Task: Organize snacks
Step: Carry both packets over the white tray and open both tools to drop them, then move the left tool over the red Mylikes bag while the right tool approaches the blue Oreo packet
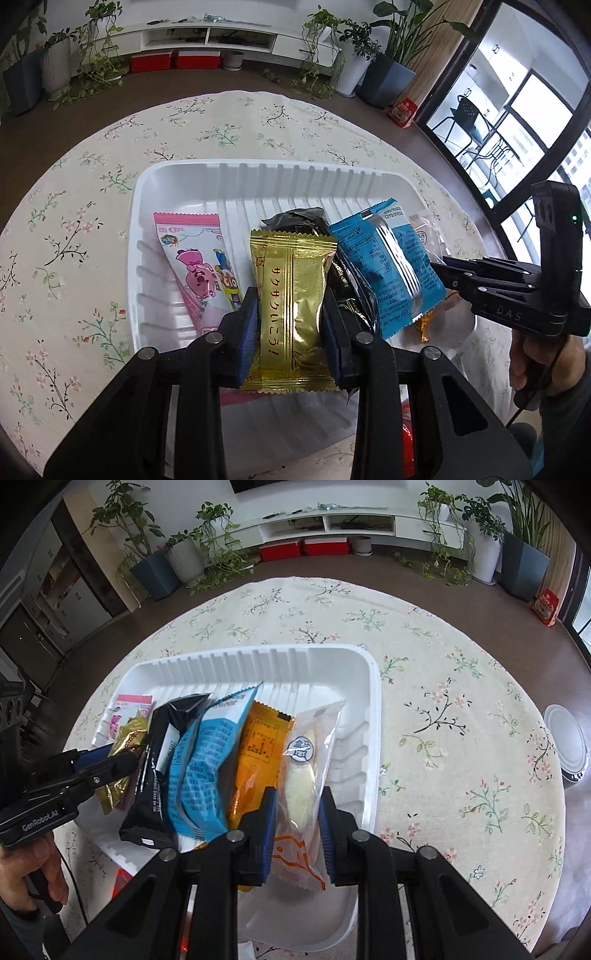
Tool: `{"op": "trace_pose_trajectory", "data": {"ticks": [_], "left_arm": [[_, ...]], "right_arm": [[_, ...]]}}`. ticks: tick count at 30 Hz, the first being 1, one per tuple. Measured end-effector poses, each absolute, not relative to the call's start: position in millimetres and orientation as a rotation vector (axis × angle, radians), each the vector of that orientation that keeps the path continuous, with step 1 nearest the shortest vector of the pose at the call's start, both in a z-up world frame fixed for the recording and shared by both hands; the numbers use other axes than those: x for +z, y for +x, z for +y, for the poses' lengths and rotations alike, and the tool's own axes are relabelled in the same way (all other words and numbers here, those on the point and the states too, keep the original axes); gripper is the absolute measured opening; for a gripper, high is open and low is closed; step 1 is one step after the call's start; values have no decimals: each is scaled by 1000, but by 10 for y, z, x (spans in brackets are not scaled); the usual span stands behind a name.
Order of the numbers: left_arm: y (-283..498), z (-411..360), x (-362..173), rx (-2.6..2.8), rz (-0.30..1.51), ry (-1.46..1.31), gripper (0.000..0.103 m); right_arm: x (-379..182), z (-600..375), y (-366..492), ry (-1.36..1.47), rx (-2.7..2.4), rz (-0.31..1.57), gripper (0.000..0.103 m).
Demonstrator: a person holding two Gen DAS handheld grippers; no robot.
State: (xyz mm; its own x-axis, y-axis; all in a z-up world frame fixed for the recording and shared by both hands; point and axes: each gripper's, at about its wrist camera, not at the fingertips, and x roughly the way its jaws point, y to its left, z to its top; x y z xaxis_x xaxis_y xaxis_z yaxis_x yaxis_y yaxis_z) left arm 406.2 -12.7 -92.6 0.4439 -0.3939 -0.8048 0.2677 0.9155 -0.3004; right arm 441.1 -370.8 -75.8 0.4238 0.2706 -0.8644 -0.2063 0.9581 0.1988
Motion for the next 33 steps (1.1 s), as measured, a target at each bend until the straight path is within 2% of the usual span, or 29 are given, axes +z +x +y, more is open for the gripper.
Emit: {"op": "trace_pose_trajectory", "data": {"ticks": [11,14,17,21,24,28,29,30,32,33], "left_arm": [[4033,-203,-1010,-398,1052,-112,31],[4012,-211,-1012,-393,1055,-101,45],[4000,-221,-993,-398,1046,-105,49],[3981,-215,-926,-399,1028,-116,62],[3957,-199,-844,-404,1006,-127,72],[3892,-164,-716,-406,980,-131,76],[3865,-147,-676,-409,972,-135,81],[3824,-128,-620,-416,961,-139,90],[3698,-57,-487,-425,917,-141,101],[3619,-8,-413,-427,884,-141,102]], "right_arm": [[-758,-3656,4364,14,297,1063,27],[-758,-3661,4348,18,300,1058,28],[-744,-3655,4321,17,305,1050,31],[-695,-3668,4272,12,298,1030,45],[-660,-3694,4252,27,313,1027,52],[-581,-3694,4189,25,315,1005,57],[-545,-3711,4160,35,318,994,57],[-514,-3725,4137,45,322,985,58],[-406,-3784,4044,71,317,952,59],[-346,-3823,3984,88,320,929,64]]}}
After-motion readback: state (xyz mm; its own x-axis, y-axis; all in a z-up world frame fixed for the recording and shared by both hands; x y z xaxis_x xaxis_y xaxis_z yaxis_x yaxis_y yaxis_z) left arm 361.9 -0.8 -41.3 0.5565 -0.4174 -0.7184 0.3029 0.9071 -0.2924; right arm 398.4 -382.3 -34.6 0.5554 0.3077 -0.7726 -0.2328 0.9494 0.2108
